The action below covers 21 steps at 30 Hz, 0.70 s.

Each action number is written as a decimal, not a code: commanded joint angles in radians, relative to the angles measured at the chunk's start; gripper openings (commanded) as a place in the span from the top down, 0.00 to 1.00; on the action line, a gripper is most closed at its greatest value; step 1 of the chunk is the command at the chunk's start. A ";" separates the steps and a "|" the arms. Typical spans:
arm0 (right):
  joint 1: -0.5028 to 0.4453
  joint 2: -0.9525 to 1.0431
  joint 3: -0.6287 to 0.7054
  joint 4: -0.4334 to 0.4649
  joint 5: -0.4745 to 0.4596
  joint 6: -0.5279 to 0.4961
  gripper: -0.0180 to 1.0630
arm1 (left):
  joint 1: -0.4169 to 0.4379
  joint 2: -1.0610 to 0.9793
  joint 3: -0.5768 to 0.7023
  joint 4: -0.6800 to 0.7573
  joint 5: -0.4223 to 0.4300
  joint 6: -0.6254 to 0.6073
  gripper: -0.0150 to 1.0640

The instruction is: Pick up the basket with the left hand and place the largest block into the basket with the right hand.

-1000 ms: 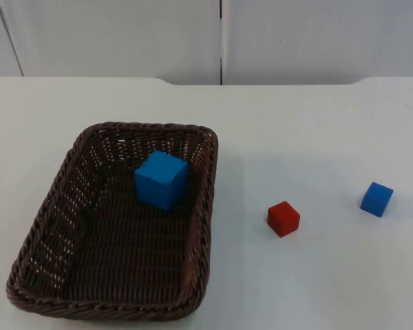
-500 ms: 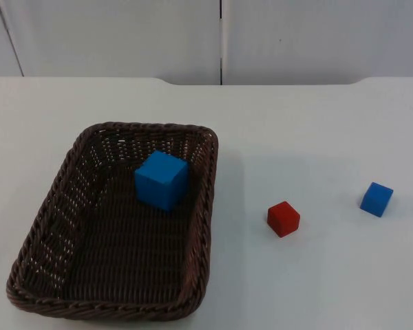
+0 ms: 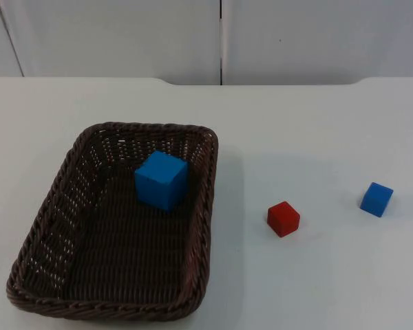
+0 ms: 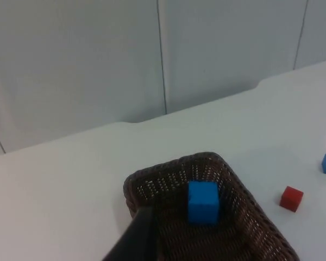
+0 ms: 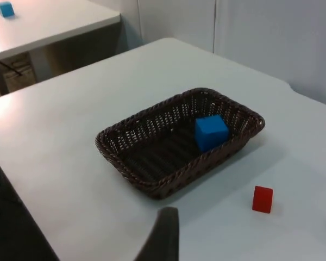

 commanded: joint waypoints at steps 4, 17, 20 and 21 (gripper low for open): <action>0.004 -0.015 0.002 -0.007 0.059 0.007 0.26 | -0.003 -0.101 0.050 0.046 0.029 -0.062 0.01; 0.004 -0.015 0.028 -0.026 0.104 0.008 0.26 | -0.003 -0.221 0.274 0.257 0.046 -0.307 0.01; 0.004 -0.015 0.064 -0.026 0.133 0.010 0.26 | -0.003 -0.221 0.275 0.263 0.051 -0.308 0.01; 0.004 -0.015 0.072 -0.028 0.140 0.013 0.26 | -0.003 -0.221 0.278 0.275 0.056 -0.308 0.01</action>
